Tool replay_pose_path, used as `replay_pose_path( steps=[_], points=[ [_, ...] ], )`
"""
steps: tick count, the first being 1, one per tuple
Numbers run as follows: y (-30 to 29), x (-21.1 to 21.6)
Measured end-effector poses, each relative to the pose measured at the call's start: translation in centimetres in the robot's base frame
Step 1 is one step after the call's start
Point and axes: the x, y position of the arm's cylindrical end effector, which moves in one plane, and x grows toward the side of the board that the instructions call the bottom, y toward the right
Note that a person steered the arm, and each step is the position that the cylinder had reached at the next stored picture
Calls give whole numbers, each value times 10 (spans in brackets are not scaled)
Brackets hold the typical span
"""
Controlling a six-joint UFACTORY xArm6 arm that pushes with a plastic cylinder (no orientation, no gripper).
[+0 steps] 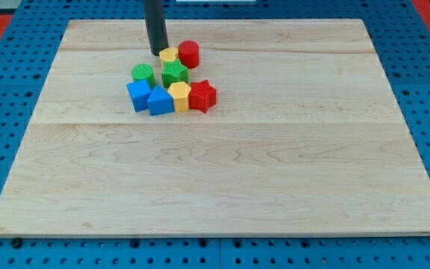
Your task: Push the yellow heart to the top of the green star
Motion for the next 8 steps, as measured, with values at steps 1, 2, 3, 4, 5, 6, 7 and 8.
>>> replay_pose_path(
  steps=[1, 2, 3, 4, 5, 6, 7, 8],
  points=[
    [7, 0],
    [11, 0],
    [14, 0],
    [17, 0],
    [18, 0],
    [19, 0],
    [19, -4],
    [20, -6]
  ],
)
